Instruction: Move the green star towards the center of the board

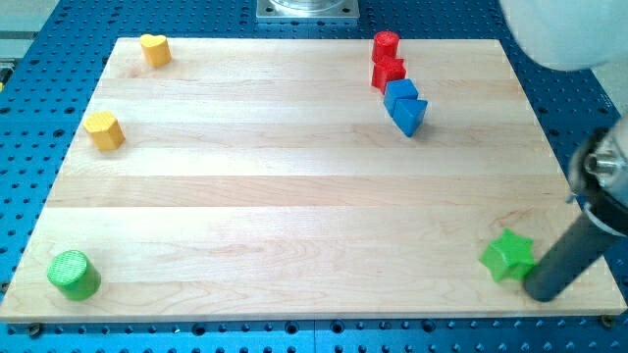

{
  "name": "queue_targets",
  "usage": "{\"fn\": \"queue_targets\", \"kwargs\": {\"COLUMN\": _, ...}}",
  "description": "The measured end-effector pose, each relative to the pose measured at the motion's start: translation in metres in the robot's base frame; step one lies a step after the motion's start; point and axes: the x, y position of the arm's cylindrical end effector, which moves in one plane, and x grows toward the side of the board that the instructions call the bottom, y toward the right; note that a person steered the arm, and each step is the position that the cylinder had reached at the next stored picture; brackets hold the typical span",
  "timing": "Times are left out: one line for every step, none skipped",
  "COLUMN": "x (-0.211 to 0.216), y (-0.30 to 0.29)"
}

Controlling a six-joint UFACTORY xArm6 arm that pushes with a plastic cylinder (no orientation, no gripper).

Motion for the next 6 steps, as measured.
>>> {"fn": "queue_targets", "kwargs": {"x": -0.033, "y": -0.033}}
{"fn": "queue_targets", "kwargs": {"x": -0.044, "y": -0.035}}
{"fn": "queue_targets", "kwargs": {"x": -0.066, "y": -0.046}}
{"fn": "queue_targets", "kwargs": {"x": -0.079, "y": -0.102}}
{"fn": "queue_targets", "kwargs": {"x": -0.077, "y": -0.138}}
{"fn": "queue_targets", "kwargs": {"x": -0.050, "y": -0.110}}
